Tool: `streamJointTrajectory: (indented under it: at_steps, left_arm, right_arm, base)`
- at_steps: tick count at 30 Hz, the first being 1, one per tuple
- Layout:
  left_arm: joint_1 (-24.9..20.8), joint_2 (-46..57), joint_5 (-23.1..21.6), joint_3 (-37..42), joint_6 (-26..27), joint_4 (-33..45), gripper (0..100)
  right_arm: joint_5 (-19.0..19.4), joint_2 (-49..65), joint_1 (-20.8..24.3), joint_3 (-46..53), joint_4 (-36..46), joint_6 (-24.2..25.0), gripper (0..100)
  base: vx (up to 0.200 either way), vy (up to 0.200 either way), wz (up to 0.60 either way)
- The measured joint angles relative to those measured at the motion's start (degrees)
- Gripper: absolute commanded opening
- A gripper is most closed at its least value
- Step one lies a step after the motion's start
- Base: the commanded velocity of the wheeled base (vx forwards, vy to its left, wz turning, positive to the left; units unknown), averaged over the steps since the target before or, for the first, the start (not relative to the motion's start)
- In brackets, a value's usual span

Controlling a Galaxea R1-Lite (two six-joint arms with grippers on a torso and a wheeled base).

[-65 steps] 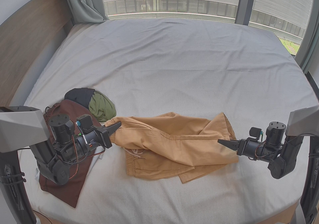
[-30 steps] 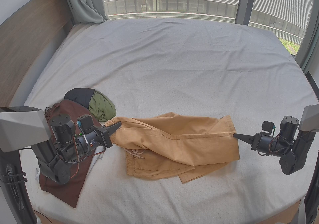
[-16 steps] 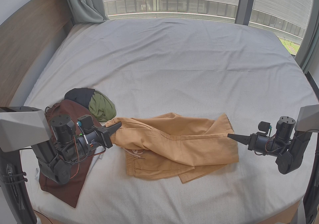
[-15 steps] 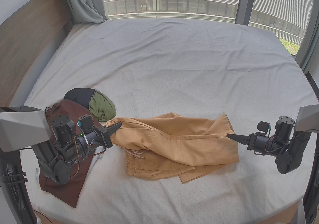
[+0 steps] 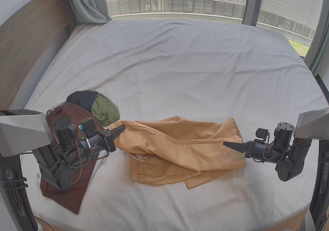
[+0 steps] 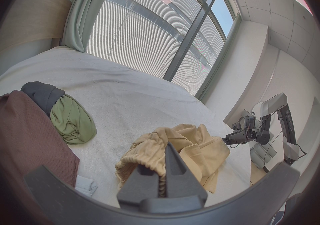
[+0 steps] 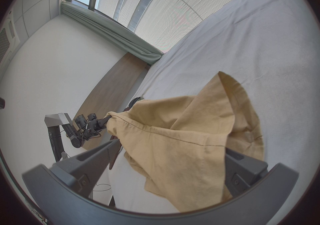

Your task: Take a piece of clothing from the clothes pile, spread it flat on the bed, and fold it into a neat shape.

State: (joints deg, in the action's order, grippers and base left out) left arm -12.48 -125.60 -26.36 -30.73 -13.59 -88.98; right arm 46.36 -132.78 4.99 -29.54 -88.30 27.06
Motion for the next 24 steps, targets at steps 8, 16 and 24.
streamJointTrajectory:
  at_steps: [8,16,24]
  left_arm:
    - [0.0,0.0,0.0,0.0,0.0,0.0,0]
    - [-0.2,-0.2,0.0,0.0,0.0,0.0,0]
    - [-0.3,-0.3,0.0,0.0,0.0,0.0,0]
  right_arm:
    - [-2.9,-1.1,2.0,-1.4,-0.1,0.1,100]
    - [-3.1,-2.1,2.5,-2.5,-0.3,-0.2,0]
    - [-3.2,-2.7,2.4,-3.2,-0.3,-0.2,0]
  base:
    - [0.000,0.000,0.00]
    - [0.000,0.000,0.00]
    - [0.000,0.000,0.00]
